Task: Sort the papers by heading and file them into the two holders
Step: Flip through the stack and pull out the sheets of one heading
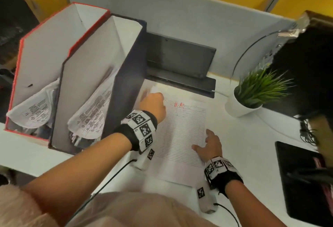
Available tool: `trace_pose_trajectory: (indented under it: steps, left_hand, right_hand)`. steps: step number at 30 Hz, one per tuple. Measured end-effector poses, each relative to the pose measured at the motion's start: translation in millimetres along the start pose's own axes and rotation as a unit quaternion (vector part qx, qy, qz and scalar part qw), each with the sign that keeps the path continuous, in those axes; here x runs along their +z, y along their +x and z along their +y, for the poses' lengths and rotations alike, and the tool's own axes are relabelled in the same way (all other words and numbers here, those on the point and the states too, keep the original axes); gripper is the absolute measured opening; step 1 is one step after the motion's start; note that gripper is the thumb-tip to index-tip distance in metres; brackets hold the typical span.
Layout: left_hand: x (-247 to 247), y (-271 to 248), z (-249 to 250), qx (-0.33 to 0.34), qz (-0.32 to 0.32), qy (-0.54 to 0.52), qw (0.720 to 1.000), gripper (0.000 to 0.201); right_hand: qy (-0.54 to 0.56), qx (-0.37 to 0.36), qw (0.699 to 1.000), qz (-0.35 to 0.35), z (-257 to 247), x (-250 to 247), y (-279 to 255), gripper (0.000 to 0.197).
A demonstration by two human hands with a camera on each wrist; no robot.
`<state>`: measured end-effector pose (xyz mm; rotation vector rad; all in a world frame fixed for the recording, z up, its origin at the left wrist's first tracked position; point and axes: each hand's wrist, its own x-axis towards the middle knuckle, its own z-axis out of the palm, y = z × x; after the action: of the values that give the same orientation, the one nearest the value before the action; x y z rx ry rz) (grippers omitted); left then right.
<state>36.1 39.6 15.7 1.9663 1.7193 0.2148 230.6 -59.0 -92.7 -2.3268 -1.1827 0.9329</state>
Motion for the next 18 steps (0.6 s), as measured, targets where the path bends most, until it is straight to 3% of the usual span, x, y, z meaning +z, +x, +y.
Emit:
trace_pose_trajectory:
  steps: [4,9,14,18]
  left_hand:
    - [31,12,-32,-0.09,-0.059,0.033,0.994,0.022]
    - [42,16,-51,-0.16,-0.039,-0.063,0.984,0.041]
    - [48,14,-56,-0.168,-0.027,-0.108,0.98,0.033]
    - [49,13,-54,-0.118,-0.014,-0.065,0.991,0.021]
  right_hand:
    - [0.015,-0.001,1.0,-0.01,2,0,-3,0.087]
    - [0.037,0.002,0.999,-0.021,4,-1,-6,0.085]
    - [0.051,0.011,0.998,-0.027,6,-6,-8,0.085]
    - [0.012,0.001,1.0,-0.011,2,-8,-9,0.09]
